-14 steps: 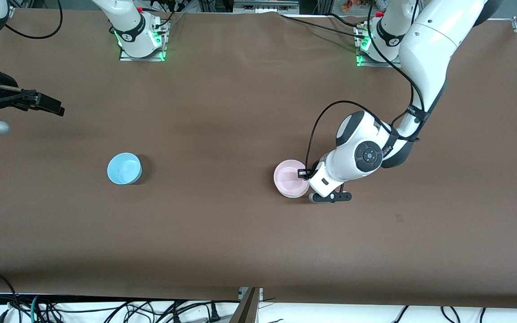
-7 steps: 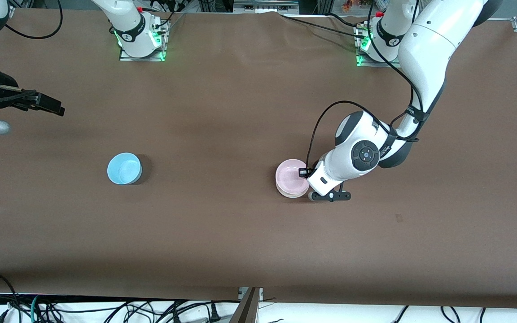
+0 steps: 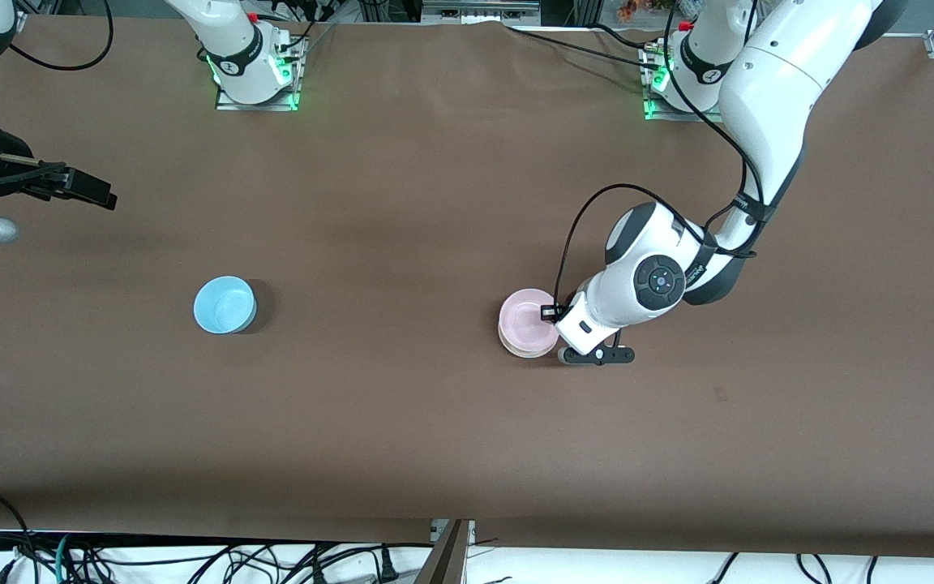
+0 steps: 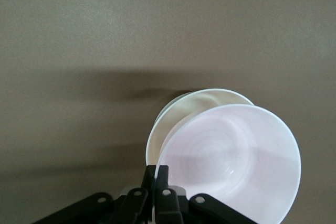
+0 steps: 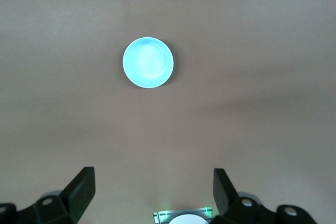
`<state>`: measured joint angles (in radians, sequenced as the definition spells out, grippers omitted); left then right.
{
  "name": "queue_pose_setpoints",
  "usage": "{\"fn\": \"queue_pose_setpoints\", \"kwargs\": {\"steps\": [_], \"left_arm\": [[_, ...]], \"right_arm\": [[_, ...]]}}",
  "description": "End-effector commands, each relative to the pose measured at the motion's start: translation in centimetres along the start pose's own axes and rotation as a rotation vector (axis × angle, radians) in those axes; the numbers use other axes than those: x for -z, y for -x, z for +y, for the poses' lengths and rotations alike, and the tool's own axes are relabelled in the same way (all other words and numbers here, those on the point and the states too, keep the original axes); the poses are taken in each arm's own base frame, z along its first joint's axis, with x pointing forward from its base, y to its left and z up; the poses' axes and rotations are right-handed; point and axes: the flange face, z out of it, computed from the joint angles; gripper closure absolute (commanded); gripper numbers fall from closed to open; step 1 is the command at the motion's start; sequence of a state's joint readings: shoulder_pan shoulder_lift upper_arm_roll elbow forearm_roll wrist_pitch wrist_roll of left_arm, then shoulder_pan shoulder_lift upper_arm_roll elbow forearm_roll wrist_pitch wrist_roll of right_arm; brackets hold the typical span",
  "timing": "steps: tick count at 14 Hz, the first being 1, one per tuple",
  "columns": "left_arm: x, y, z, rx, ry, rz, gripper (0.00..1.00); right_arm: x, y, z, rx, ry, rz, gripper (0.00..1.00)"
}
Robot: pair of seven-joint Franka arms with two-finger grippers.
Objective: Stack pink and blue bowls on white bowl
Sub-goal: 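Lower the pink bowl into the white bowl and open the left gripper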
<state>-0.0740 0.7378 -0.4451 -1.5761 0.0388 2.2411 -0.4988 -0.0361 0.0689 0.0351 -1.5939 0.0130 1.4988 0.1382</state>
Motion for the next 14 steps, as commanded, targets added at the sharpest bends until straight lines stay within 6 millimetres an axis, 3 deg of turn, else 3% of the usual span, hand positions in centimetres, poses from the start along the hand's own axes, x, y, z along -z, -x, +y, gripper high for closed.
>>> {"fn": "queue_pose_setpoints", "kwargs": {"steps": [1, 10, 13, 14], "left_arm": [[-0.3, -0.3, -0.3, -0.025, -0.004, 0.02, 1.0], [-1.3, -0.7, -0.8, -0.017, 0.003, 0.024, 0.99], [-1.3, -1.1, -1.4, 0.003, 0.0, 0.026, 0.51], [-1.1, -1.1, -1.4, 0.011, 0.002, 0.028, 0.46]], "right_arm": [[0.5, 0.2, -0.2, -0.006, 0.0, -0.006, 0.01], [0.5, 0.2, -0.2, -0.006, 0.0, -0.006, 0.01], [0.5, 0.1, -0.1, -0.008, 0.0, -0.005, 0.01], [0.5, 0.2, -0.2, -0.006, 0.0, -0.006, 0.01]]}}
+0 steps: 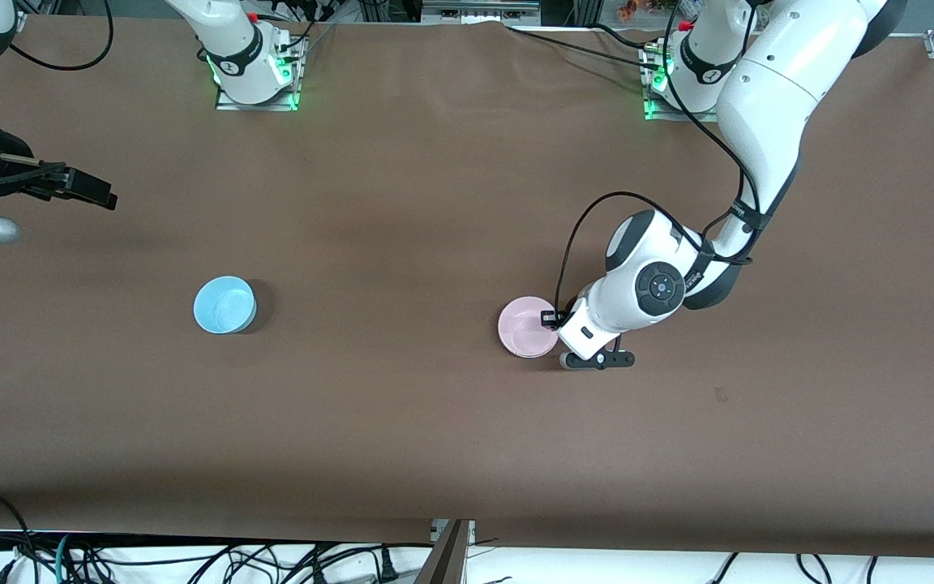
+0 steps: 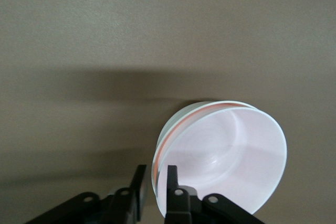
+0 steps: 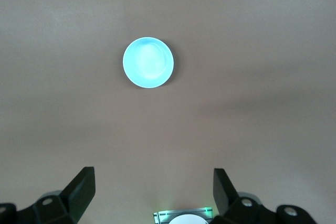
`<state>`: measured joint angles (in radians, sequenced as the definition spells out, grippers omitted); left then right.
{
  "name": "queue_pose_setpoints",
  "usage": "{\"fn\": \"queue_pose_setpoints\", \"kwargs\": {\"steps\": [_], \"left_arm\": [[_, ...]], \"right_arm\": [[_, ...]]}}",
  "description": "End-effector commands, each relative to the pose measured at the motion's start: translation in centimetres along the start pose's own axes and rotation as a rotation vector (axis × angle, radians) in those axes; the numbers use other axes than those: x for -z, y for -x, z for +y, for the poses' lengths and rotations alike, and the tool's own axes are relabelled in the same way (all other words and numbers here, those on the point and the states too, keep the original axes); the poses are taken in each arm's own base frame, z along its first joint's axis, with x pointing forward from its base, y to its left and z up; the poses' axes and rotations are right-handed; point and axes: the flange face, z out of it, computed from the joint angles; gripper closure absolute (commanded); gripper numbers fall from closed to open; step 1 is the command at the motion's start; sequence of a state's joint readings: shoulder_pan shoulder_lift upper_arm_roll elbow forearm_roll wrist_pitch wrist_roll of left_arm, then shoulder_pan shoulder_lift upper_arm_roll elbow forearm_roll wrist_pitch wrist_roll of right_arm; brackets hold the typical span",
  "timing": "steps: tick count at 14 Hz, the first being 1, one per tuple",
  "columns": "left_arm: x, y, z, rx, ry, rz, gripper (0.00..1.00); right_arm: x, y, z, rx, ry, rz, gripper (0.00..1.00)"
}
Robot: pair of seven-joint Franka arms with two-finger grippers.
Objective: Stack pink and blue bowls on white bowl
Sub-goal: 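Lower the pink bowl into the white bowl and open the left gripper, then withdraw the left gripper while the right gripper reaches the blue bowl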
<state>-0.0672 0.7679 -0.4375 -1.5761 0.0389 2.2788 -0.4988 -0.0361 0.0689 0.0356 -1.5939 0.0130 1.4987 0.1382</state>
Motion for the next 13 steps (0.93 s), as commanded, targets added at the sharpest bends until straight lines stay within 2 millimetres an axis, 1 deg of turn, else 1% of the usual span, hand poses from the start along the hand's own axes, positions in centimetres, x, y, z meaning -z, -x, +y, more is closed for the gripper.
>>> {"fn": "queue_pose_setpoints", "kwargs": {"steps": [1, 2, 3, 4, 5, 7, 8, 10, 13], "left_arm": [[0.6, -0.5, -0.3, -0.001, -0.006, 0.02, 0.41], [1.2, -0.9, -0.6, 0.009, -0.008, 0.027, 0.39], [1.7, -1.3, -1.0, 0.018, -0.011, 0.031, 0.28], [2.2, -1.4, -1.1, 0.017, -0.016, 0.029, 0.08], [3.1, -1.8, -1.9, 0.024, -0.016, 0.04, 0.0], [5.0, -2.1, -3.2, 0.039, -0.036, 0.036, 0.0], [6.2, -2.4, -4.1, 0.051, -0.055, 0.041, 0.0], [8.8, -2.9, -6.6, 0.085, -0.087, 0.033, 0.0], [13.7, -3.6, -11.7, 0.161, -0.157, 0.054, 0.0]], "right_arm": [[0.5, 0.1, -0.2, -0.007, 0.0, -0.005, 0.01], [0.5, 0.1, -0.1, -0.008, 0.0, -0.005, 0.01], [0.5, 0.1, -0.1, -0.008, 0.0, -0.005, 0.01], [0.5, 0.1, -0.1, -0.008, 0.0, -0.005, 0.01], [0.5, 0.1, -0.1, -0.007, 0.0, -0.005, 0.01], [0.5, 0.2, -0.1, -0.008, 0.0, -0.006, 0.01], [0.5, 0.2, -0.2, -0.007, 0.0, -0.006, 0.01], [0.5, 0.1, -0.2, -0.007, 0.0, -0.005, 0.01], [0.5, 0.0, -0.3, -0.009, -0.009, 0.0, 0.01]]}}
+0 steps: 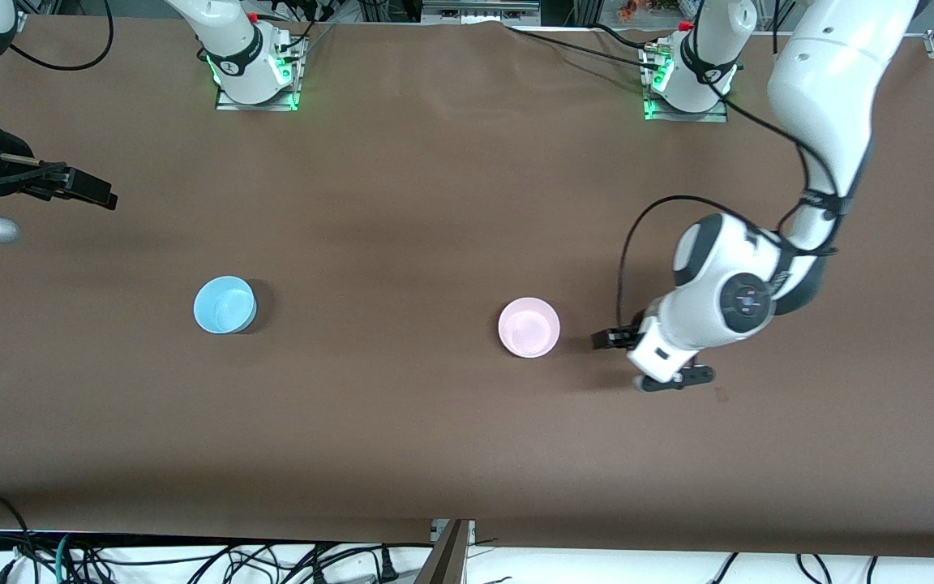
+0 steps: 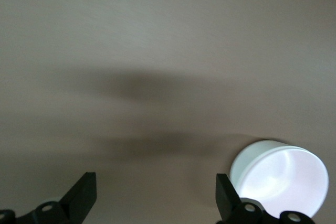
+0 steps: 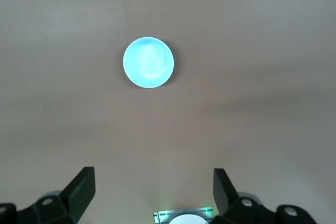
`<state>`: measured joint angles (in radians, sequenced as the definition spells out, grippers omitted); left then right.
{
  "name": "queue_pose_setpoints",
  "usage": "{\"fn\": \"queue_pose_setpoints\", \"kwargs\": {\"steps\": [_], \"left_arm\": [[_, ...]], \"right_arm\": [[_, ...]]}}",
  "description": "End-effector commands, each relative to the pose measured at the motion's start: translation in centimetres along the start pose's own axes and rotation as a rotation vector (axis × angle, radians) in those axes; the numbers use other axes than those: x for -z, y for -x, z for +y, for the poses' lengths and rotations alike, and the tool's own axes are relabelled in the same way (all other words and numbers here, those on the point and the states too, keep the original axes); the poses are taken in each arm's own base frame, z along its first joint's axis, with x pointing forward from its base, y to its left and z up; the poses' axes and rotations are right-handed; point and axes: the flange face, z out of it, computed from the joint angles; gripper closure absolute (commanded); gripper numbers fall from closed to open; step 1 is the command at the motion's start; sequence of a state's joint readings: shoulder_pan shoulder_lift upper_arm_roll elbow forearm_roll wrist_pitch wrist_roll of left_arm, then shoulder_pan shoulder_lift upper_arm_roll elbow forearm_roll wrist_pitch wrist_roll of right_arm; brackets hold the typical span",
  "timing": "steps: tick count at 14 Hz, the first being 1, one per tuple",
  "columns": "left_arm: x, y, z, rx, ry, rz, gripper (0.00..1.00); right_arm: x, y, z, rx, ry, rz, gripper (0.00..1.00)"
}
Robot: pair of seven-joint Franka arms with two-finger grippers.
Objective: Stack pink and blue bowls on white bowl
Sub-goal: 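Withdraw the left gripper while the right gripper reaches the blue bowl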
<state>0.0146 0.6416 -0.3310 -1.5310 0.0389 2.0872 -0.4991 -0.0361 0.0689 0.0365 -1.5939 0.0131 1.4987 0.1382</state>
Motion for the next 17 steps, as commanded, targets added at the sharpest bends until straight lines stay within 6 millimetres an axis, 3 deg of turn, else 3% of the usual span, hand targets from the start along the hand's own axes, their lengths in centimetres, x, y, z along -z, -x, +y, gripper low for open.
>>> {"fn": "queue_pose_setpoints", "kwargs": {"steps": [1, 4, 5, 8, 10, 13, 17], "left_arm": [[5.1, -0.7, -4.6, 0.044, -0.068, 0.039, 0.0], [9.9, -1.2, -8.8, 0.051, -0.103, 0.073, 0.0], [10.7, -1.3, -10.6, 0.018, -0.123, 0.062, 0.0], [15.7, -1.3, -16.1, -0.046, -0.149, 0.086, 0.0], [19.6, -0.2, -18.2, -0.042, -0.16, 0.111, 0.0], [23.5, 1.4, -20.4, -0.003, -0.165, 0.123, 0.0], [27.5, 2.9, -20.5, -0.08, -0.174, 0.131, 0.0]], "right_arm": [[0.3, -0.1, -0.4, -0.01, -0.013, 0.001, 0.01], [-2.4, -1.6, -0.7, -0.01, -0.021, 0.001, 0.01], [-3.9, -2.3, -1.4, 0.001, -0.022, 0.021, 0.01], [-10.5, -4.4, -2.2, 0.005, -0.028, 0.066, 0.01], [-14.9, -6.6, -2.4, 0.005, -0.035, 0.109, 0.01], [-19.8, -9.1, -2.7, 0.001, -0.041, 0.125, 0.01], [-24.4, -9.4, -2.2, -0.008, -0.043, 0.15, 0.01]]}}
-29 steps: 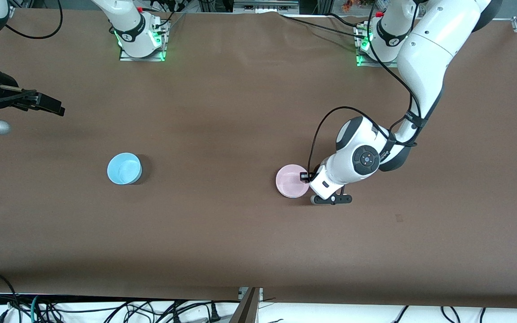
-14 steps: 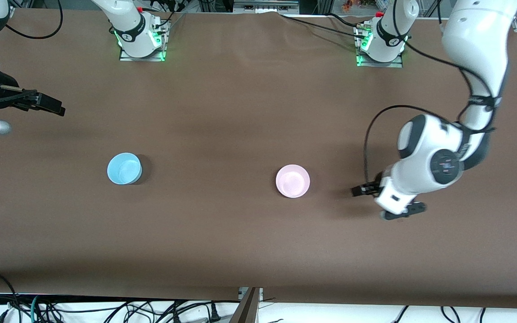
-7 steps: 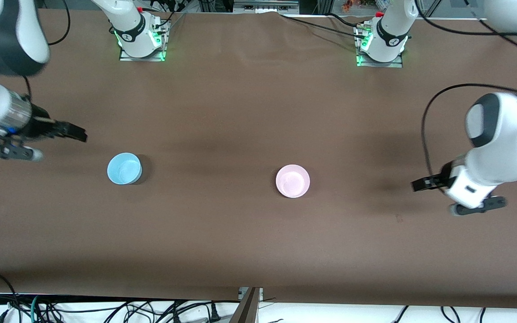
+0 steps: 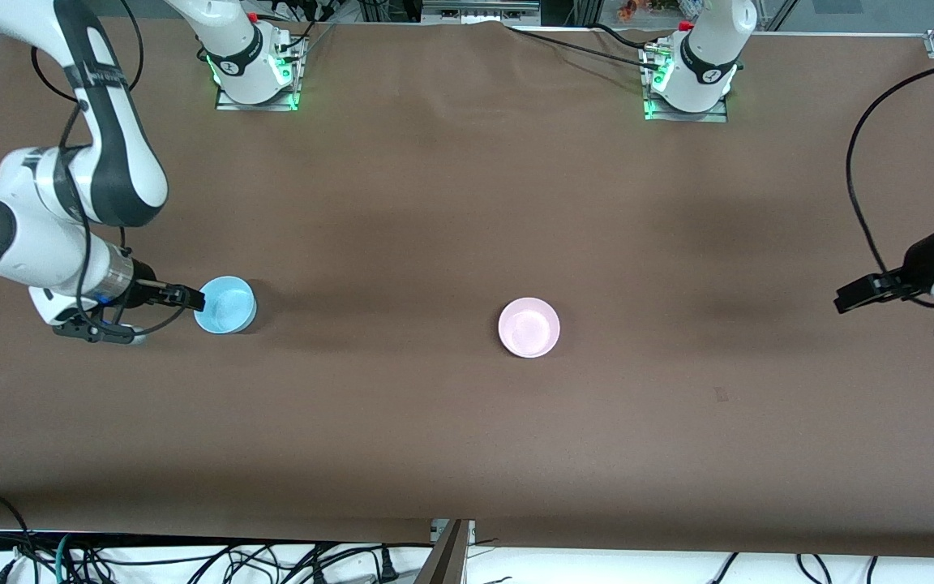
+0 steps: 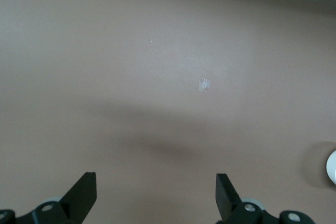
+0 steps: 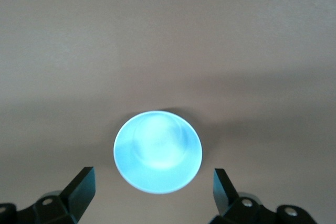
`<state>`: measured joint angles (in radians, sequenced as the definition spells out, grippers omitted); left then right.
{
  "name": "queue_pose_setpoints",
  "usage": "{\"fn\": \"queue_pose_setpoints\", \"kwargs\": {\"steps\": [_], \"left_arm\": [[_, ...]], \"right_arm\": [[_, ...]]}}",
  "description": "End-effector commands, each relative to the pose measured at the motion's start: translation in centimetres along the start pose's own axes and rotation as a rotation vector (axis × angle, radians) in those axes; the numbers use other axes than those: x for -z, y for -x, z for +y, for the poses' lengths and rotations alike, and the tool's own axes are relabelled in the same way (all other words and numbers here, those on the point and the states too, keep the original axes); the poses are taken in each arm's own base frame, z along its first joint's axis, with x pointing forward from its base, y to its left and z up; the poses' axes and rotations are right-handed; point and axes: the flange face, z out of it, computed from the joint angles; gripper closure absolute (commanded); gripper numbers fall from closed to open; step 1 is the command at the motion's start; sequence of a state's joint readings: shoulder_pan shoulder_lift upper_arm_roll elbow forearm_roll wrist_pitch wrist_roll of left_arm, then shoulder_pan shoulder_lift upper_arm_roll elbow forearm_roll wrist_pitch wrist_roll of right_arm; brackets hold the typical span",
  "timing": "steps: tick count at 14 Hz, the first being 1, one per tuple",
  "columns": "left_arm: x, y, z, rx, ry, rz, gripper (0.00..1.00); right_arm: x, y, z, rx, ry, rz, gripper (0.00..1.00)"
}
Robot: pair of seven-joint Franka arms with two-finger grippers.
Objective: Stack pink and blue bowls on white bowl
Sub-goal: 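Withdraw the left gripper while the right gripper reaches the blue bowl, then close the right gripper on the light blue bowl's rim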
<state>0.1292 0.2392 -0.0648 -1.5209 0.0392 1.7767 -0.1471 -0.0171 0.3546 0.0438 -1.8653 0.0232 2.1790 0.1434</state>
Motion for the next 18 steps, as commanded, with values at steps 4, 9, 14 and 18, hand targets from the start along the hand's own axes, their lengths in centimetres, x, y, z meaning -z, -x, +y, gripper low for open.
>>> {"fn": "queue_pose_setpoints", "kwargs": {"steps": [4, 9, 14, 18], "left_arm": [[5.0, 1.9, 0.3, -0.083, -0.035, -0.063, 0.0], [5.2, 2.5, 1.0, 0.148, -0.034, -0.096, 0.0], [5.0, 2.1, 0.1, -0.011, -0.03, -0.108, 0.0], [5.7, 2.8, 1.2, -0.039, -0.027, -0.115, 0.0]], "right_arm": [[-5.8, 0.2, 1.2, -0.027, -0.013, 0.083, 0.01], [-9.0, 1.1, 1.7, -0.031, -0.014, 0.094, 0.01], [-13.1, 4.5, 2.7, -0.017, -0.009, 0.124, 0.01], [-13.9, 4.8, 4.3, 0.021, 0.007, 0.12, 0.01]]}}
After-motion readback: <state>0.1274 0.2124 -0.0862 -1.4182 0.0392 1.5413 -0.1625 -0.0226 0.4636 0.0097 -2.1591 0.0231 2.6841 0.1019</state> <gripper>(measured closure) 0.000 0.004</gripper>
